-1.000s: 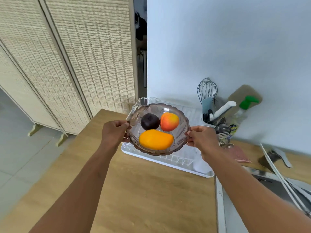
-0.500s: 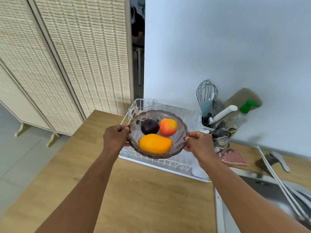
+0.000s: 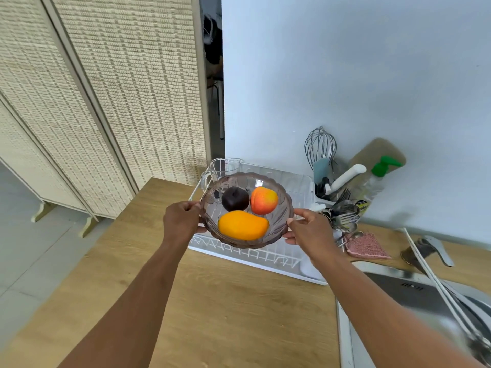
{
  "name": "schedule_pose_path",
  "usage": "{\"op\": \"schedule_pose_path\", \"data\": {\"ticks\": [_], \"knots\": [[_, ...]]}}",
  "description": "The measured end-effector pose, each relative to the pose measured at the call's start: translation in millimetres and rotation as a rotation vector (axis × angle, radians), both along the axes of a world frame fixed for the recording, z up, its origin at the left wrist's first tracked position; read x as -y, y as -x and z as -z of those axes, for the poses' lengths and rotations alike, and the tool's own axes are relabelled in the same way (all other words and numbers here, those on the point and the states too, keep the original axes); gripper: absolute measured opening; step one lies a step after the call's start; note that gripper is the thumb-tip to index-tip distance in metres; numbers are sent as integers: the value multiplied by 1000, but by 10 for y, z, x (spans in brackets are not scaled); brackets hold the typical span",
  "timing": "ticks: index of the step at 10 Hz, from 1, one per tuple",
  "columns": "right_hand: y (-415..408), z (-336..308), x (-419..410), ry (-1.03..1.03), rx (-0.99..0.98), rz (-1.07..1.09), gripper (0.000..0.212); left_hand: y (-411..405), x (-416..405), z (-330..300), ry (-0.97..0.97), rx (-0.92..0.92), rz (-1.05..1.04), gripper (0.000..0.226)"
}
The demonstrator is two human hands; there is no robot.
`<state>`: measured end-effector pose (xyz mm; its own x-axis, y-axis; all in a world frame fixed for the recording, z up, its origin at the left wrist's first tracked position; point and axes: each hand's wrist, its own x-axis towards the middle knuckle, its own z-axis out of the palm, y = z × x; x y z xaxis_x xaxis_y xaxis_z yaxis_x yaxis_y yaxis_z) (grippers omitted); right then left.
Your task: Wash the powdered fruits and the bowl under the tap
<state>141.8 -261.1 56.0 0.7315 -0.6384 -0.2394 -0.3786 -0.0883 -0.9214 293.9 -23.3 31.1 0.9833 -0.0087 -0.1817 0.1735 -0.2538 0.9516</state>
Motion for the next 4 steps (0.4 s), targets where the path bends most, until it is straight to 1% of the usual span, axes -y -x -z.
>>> {"op": "schedule_pose_path", "data": {"ticks": [1,2,3,4], "knots": [[86,-58,-37,-4,10,-7,40,80,-46,-46,8,10,-8,17],[170,-87,-64,36,5,-4,40,176,-90,-76,-38,46,-28,20],[364,-90,-91,115,48,-12,31,419,-210,0,-146,158,-61,25],[452,-110,-103,172,96,27,24,562,-234,58,-177,201,-95,25]]}}
